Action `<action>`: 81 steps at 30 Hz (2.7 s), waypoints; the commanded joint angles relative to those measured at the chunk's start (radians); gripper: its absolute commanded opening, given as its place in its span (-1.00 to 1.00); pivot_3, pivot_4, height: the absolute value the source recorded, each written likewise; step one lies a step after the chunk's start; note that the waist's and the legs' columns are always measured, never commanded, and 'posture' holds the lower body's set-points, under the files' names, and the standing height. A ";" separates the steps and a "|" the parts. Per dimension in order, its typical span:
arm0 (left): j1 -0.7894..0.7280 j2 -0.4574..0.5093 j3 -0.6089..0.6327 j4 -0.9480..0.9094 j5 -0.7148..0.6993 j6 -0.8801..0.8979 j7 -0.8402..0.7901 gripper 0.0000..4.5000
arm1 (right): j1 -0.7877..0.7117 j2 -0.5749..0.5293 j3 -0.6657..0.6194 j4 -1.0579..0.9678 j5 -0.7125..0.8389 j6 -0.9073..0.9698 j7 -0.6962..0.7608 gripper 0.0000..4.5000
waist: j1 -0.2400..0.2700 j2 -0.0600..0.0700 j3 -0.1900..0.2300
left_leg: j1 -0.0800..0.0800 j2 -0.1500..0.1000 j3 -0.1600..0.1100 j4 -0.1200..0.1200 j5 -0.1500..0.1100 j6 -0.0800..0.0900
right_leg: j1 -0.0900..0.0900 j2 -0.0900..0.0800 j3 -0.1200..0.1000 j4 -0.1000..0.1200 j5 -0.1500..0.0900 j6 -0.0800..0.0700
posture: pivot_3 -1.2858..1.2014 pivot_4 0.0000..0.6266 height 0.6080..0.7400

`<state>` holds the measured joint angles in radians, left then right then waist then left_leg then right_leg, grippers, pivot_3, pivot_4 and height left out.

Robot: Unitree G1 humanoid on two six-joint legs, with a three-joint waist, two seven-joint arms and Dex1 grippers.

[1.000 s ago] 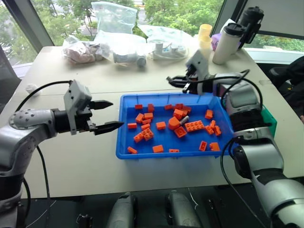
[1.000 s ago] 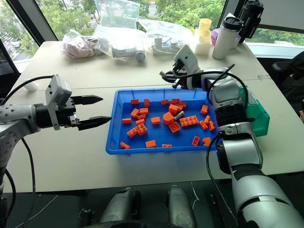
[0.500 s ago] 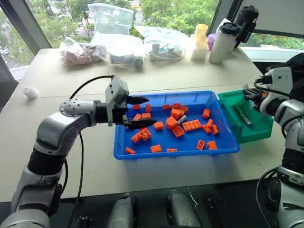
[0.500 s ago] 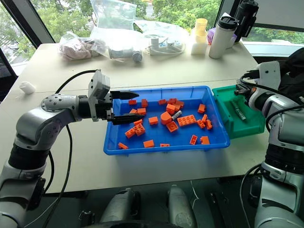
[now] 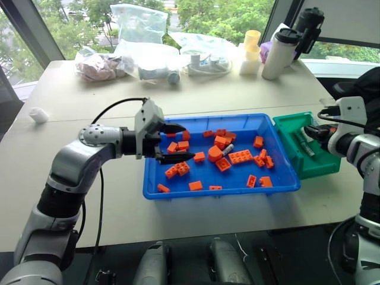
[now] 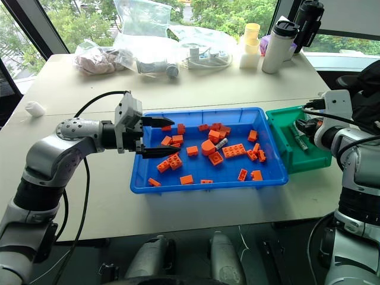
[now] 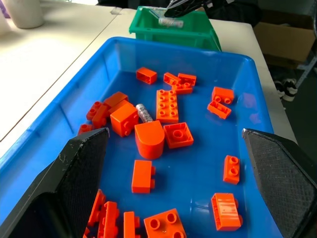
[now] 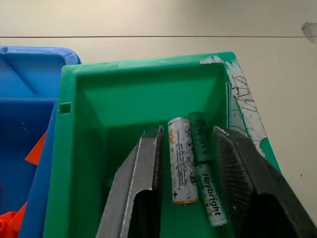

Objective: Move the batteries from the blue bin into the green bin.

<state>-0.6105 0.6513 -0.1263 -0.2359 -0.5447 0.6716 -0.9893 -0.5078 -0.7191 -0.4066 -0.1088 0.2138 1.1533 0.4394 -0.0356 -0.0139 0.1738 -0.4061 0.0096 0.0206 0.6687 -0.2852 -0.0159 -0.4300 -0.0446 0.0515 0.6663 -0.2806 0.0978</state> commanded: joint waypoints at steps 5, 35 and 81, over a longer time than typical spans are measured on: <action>-0.006 0.023 0.038 0.000 0.013 -0.022 -0.011 1.00 | -0.053 -0.082 0.006 -0.019 0.020 -0.070 0.014 0.51 | 0.000 0.000 0.000 | 0.000 0.000 0.000 0.000 0.000 0.000 | 0.000 0.000 0.000 0.000 0.000 0.000 | 0.03 -0.52 1.00; 0.059 0.156 0.144 -0.073 -0.042 0.053 -0.008 1.00 | 0.002 0.004 0.493 -0.189 0.191 -0.111 0.187 0.63 | 0.021 0.000 0.000 | -0.003 0.000 -0.001 0.011 -0.003 0.005 | 0.002 0.000 -0.002 0.000 0.001 0.002 | 0.03 -0.52 1.00; 0.073 0.137 0.140 -0.081 -0.040 0.052 0.037 1.00 | -0.124 0.100 0.597 0.093 -0.001 -0.249 0.232 -0.02 | 0.020 0.000 0.000 | -0.003 0.001 -0.001 0.012 -0.004 0.006 | 0.002 0.000 -0.002 0.000 0.001 0.002 | 0.03 -0.52 1.00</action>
<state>-0.5310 0.7854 -0.0136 -0.2965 -0.5802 0.7337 -0.9539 -0.6264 -0.6092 0.2160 0.0208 0.2181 0.9028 0.6740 -0.0154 -0.0142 0.1738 -0.4091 0.0102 0.0194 0.6802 -0.2888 -0.0099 -0.4276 -0.0447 0.0499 0.6662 -0.2795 0.0998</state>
